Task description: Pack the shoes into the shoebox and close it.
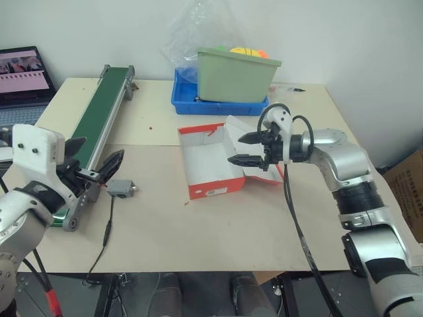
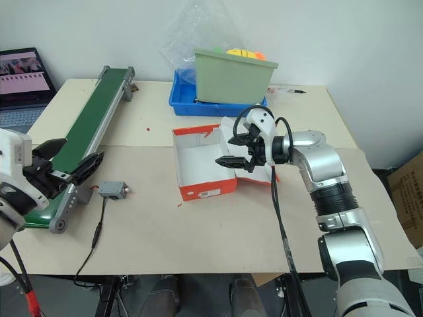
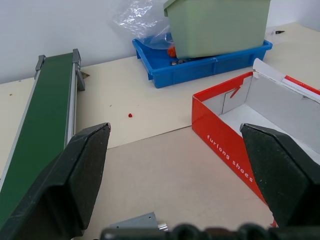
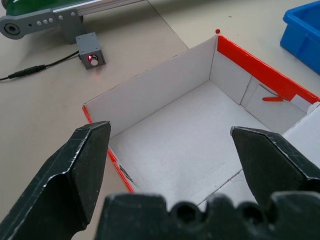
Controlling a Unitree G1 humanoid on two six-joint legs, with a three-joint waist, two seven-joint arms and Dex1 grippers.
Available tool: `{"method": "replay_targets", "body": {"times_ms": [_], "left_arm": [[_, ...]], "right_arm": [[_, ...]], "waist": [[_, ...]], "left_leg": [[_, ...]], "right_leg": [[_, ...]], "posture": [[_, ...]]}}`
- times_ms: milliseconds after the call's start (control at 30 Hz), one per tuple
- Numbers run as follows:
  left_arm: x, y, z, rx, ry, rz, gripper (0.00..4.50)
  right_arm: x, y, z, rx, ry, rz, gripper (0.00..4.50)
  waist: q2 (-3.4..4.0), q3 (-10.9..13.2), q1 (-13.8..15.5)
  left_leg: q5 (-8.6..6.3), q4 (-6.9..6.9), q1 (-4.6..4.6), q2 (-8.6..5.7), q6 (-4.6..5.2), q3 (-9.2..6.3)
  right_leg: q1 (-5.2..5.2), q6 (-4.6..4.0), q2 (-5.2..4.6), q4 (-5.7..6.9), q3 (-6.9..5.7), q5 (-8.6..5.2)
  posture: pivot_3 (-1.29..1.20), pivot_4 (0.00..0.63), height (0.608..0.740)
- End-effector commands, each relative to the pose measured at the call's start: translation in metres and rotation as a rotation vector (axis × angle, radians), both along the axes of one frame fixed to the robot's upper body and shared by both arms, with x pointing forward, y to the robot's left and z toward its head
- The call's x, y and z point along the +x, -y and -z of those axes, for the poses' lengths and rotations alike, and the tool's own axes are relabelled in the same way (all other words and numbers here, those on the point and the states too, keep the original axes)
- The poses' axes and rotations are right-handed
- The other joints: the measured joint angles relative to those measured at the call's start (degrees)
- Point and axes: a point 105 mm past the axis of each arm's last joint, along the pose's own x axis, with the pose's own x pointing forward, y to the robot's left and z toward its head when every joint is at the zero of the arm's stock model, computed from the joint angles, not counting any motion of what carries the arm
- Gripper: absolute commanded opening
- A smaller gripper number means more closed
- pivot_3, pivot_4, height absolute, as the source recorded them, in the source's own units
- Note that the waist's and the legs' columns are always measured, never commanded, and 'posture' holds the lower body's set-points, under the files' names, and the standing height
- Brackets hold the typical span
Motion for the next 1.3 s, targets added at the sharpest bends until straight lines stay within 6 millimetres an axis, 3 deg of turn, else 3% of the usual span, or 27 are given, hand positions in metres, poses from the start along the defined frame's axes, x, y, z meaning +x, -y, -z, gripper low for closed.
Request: {"method": "replay_targets", "body": {"times_ms": [33,167,300,567,900,1067,1300], "left_arm": [[0.003,-0.018,0.001,0.029,0.005,-0.089,4.46],[-0.010,-0.071,0.007,-0.032,0.041,-0.362,4.46],[-0.027,-0.095,0.008,-0.063,0.087,-0.502,4.46],[-0.039,-0.088,0.018,-0.062,0.100,-0.511,4.46],[-0.045,-0.095,0.028,-0.061,0.113,-0.546,4.46],[-0.038,-0.091,0.031,-0.054,0.116,-0.527,4.46],[-0.033,-0.089,0.026,-0.034,0.155,-0.536,4.46]], "right_arm": [[-0.001,-0.004,-0.016,0.024,0.058,0.002,4.50],[0.003,-0.019,-0.022,0.050,0.076,-0.037,4.50],[0.009,-0.026,-0.023,0.034,0.097,-0.062,4.50],[0.012,-0.039,-0.023,0.043,0.107,-0.110,4.50],[0.010,-0.043,-0.026,0.064,0.113,-0.122,4.50],[0.013,-0.045,-0.030,0.101,0.138,-0.088,4.50],[0.033,-0.037,-0.037,0.116,0.327,0.092,4.50]], "waist": [[0.00,0.0,0.0],[0.01,0.0,-0.8],[-0.01,0.0,-0.7],[-0.08,0.0,0.2],[-0.08,0.0,-0.2],[-0.08,0.0,-0.2],[-0.08,0.0,-0.3]], "left_leg": [[0.00,0.00,0.00,0.00,0.00,0.00],[0.00,-0.03,0.04,0.01,0.00,0.01],[0.00,-0.03,0.01,0.01,0.00,0.01],[0.00,0.02,0.02,0.01,-0.01,-0.03],[0.00,0.00,0.03,0.02,-0.01,-0.03],[0.00,0.00,0.03,0.01,-0.01,-0.03],[0.00,0.00,0.03,0.01,-0.01,-0.03]], "right_leg": [[0.00,0.00,0.00,0.00,0.00,0.00],[-0.03,-0.01,0.01,0.03,0.04,0.00],[-0.04,-0.01,0.01,0.02,0.03,0.00],[0.08,-0.01,-0.01,-0.02,-0.08,0.01],[0.05,-0.02,0.00,0.00,-0.07,0.01],[0.07,-0.02,0.00,0.00,-0.07,0.01],[0.06,-0.02,0.00,0.00,-0.06,0.01]], "posture": [[0.00,0.150,0.740],[0.00,0.150,0.740],[0.00,0.150,0.740],[0.00,0.150,0.740],[0.00,0.150,0.740],[0.00,0.150,0.740],[0.00,0.150,0.740]]}}
